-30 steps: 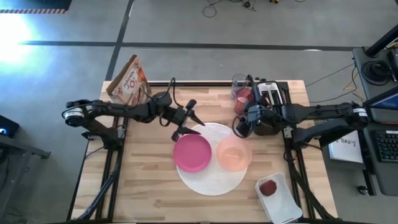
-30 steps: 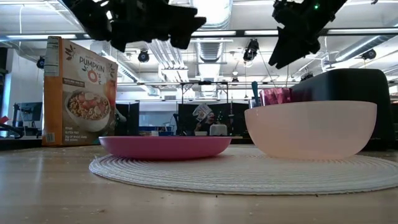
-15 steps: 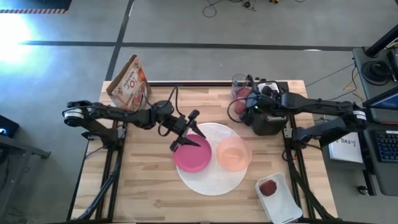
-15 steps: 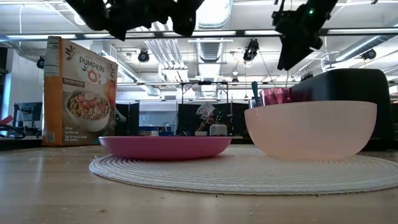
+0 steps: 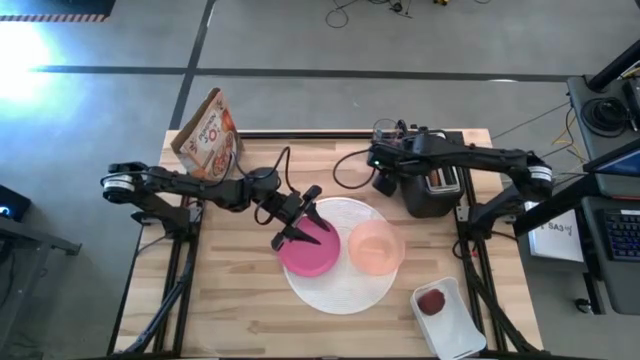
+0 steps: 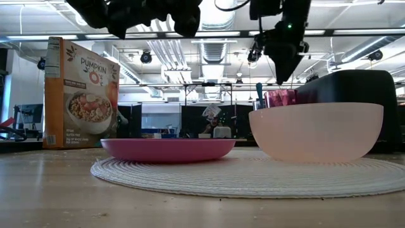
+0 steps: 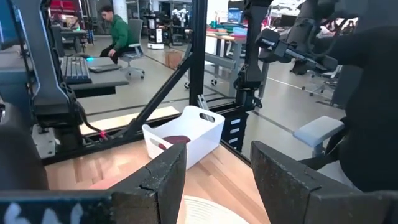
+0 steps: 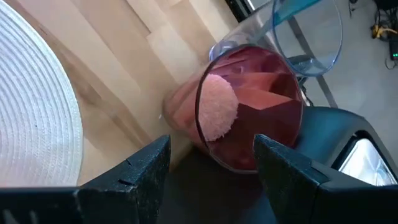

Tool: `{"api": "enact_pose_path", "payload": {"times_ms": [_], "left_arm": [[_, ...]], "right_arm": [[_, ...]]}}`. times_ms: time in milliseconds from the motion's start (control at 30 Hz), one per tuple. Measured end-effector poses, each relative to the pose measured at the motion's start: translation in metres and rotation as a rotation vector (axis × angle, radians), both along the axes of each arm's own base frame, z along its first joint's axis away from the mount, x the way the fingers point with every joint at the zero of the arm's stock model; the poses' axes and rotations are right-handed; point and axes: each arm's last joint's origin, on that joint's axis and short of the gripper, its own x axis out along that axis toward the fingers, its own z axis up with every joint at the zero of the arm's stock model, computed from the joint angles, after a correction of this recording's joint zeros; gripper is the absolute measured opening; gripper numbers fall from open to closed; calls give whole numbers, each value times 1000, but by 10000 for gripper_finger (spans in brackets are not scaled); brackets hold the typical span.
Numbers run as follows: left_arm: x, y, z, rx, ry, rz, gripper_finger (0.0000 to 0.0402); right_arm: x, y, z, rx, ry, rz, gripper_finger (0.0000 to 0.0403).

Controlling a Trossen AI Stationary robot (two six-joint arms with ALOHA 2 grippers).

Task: Arrange a breakfast setting
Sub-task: Put the red cup on the white placemat

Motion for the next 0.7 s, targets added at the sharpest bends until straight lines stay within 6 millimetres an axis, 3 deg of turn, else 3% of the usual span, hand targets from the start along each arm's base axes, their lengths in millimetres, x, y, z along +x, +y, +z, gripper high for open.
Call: {"api": "enact_pose_path", "payload": {"times_ms": [700], "left_arm": [[-1, 5, -1, -10, 13, -54, 164]], "right_arm": [[4, -19, -6, 67, 0, -114, 219]]}}
